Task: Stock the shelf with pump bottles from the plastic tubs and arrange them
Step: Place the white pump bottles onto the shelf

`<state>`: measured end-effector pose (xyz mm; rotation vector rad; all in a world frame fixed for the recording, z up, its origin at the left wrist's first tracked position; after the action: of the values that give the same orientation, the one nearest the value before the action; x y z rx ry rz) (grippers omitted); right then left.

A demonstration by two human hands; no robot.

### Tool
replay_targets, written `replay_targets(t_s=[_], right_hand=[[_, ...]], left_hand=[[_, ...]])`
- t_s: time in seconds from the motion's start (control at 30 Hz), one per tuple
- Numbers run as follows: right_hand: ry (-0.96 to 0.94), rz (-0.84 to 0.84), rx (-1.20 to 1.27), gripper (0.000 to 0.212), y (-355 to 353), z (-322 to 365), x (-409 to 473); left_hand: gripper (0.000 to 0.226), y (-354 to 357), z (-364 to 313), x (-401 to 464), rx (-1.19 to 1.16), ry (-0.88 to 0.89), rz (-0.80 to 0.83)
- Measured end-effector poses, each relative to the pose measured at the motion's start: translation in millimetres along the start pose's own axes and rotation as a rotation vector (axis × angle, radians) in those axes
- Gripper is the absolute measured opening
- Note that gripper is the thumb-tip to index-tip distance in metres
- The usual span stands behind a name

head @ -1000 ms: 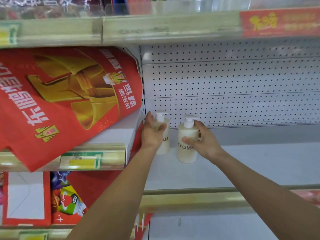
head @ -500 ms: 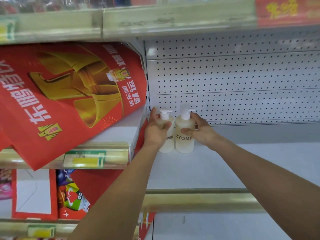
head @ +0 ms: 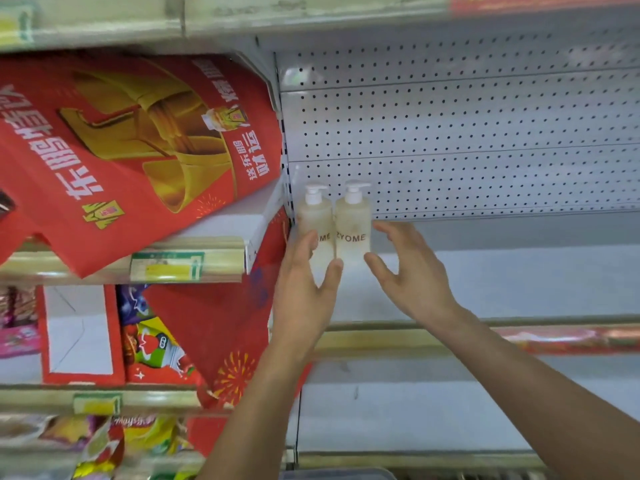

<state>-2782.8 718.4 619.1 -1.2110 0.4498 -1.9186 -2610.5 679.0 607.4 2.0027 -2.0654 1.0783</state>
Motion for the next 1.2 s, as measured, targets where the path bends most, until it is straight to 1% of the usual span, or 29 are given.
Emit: replay_targets(t_s=[0.1, 0.17, 0.23, 0.3, 0.43, 0.5, 0.6, 0.73, 0.83, 0.97, 1.1, 1.17, 1.2], right_hand=[[-0.067, -0.014, -0.075, 0.046, -10.7, 14.6, -37.9], [-0.082, 0.012, -0.105, 0.048, -13.7, 22.7, -63.2], [-0.093, 0.048, -0.135, 0.048, -12.3, 29.5, -89.4], [-0.085, 0.075, -0.173, 0.046, -8.5, 36.3, -113.4], [-0.021, 0.162, -0.220, 0.042, 13.5, 44.8, -155.3], [0.048, 0.211, -0.221, 0.043, 27.4, 44.9, -174.4], [0.155, 0.297, -0.199, 0.045, 50.6, 40.1, -209.2], [0.288, 0.455, -0.173, 0.047, 84.4, 20.6, -265.1], [0.423, 0.577, -0.178, 0.046, 109.5, 3.0, -308.3], [0.607, 0.789, -0.156, 0.051, 153.1, -29.7, -363.3], [0.814, 0.931, -0.147, 0.057, 184.8, -60.3, -411.3], [0.882, 0.959, -0.154, 0.060, 196.3, -72.3, -428.8], [0.900, 0.970, -0.161, 0.062, 201.9, -77.7, -435.9]], left_hand=[[0.051, -15.4, -2.6, -40.8, 0.157, 0.050, 0.004], [0.051, -26.4, -1.9, -65.3, 0.279, 0.093, 0.035], [0.051, -34.3, 5.8, -86.1, 0.368, 0.148, 0.090], [0.050, -41.2, 19.6, -101.7, 0.443, 0.156, 0.159], [0.048, -51.1, 50.6, -129.9, 0.567, 0.093, 0.293], [0.054, -54.0, 67.6, -145.9, 0.573, 0.069, 0.343], [0.050, -55.6, 100.3, -173.3, 0.569, 0.040, 0.414], [0.049, -50.5, 149.2, -218.1, 0.565, -0.106, 0.560], [0.048, -45.1, 183.6, -257.9, 0.521, -0.223, 0.628], [0.049, -25.5, 231.3, -307.1, 0.451, -0.451, 0.769], [0.058, 9.8, 259.7, -345.3, 0.312, -0.680, 0.868], [0.066, 31.5, 266.7, -359.6, 0.300, -0.712, 0.913], [0.071, 42.3, 268.9, -364.4, 0.311, -0.697, 0.934]])
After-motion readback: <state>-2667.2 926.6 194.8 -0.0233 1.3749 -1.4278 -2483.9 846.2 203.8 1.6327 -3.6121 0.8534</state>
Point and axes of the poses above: each hand's wrist, its own x-axis towards the middle knuckle, its own y-axis out of the palm, z = x × y, the point moved 5 cm from there along x, towards the middle knuckle
